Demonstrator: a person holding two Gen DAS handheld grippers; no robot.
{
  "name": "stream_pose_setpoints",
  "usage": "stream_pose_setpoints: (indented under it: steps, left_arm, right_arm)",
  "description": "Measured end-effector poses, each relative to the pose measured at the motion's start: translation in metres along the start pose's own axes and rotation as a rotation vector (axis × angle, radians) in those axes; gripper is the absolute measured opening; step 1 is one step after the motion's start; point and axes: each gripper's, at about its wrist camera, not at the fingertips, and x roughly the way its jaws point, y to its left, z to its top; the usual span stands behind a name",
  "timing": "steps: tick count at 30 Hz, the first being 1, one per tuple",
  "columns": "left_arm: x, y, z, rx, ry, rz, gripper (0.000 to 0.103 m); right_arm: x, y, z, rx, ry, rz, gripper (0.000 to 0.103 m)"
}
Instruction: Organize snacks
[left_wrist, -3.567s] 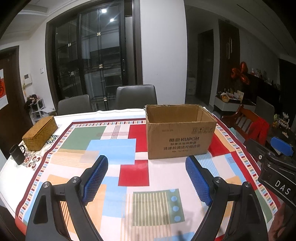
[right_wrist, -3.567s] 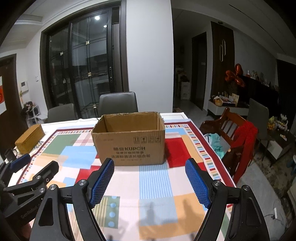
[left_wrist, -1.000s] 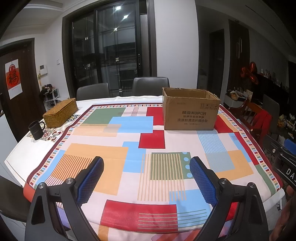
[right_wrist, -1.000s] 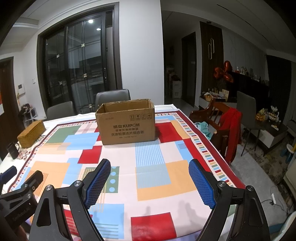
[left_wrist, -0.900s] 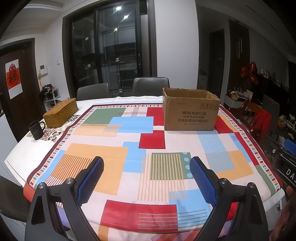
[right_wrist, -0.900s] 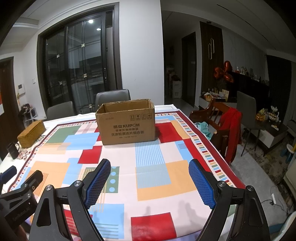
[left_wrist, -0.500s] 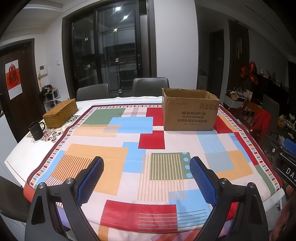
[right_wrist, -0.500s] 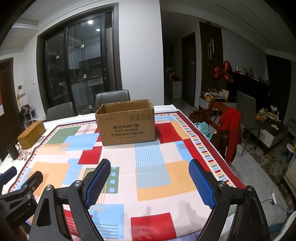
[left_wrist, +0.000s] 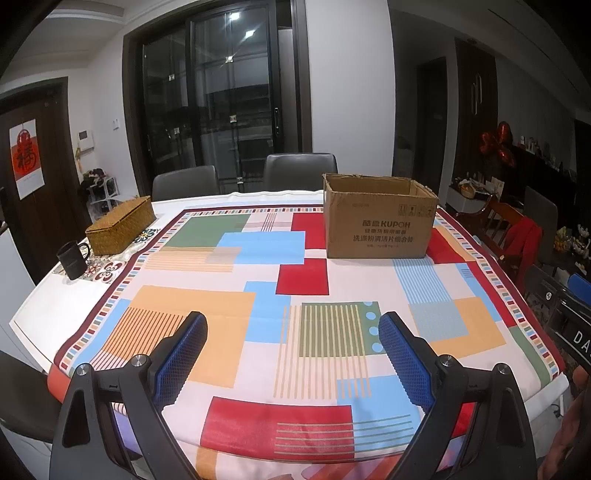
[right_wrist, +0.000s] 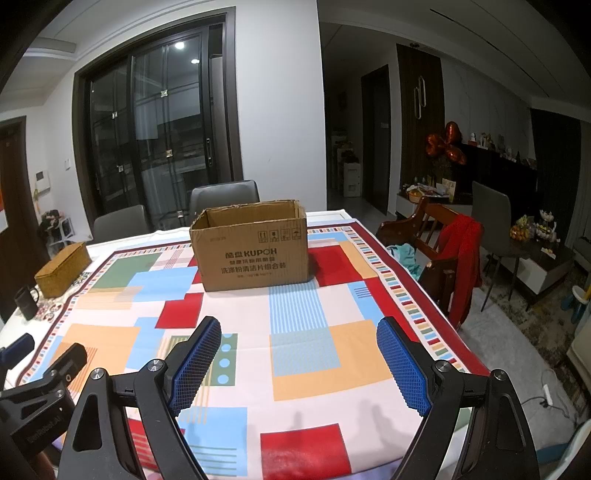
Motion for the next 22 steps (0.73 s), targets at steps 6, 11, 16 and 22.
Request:
stream_pose_setpoints:
  steps: [6, 11, 16, 22]
  left_arm:
    - [-0.0004, -0.0006, -0.0008, 0.002, 0.000, 0.000, 0.095]
    - [-0.0008, 0.0000, -0.0025, 0.000, 0.000, -0.001, 0.095]
    - [-0.0006, -0.0013, -0.0022, 0.005, 0.000, -0.002, 0.095]
    - [-0.0004, -0.0012, -0.0026, 0.005, 0.005, -0.007, 0.095]
  right_arm:
    - [0.0000, 0.0005, -0.0002, 0.001, -0.001, 0.000, 0.087]
    - [-0.0001, -0.0005, -0.0004, 0.000, 0.000, 0.000, 0.087]
    - [0.0001, -0.0005, -0.0005, 0.001, -0.001, 0.000, 0.087]
    - [-0.0006, -0.0014, 0.0009, 0.002, 0.003, -0.003, 0.087]
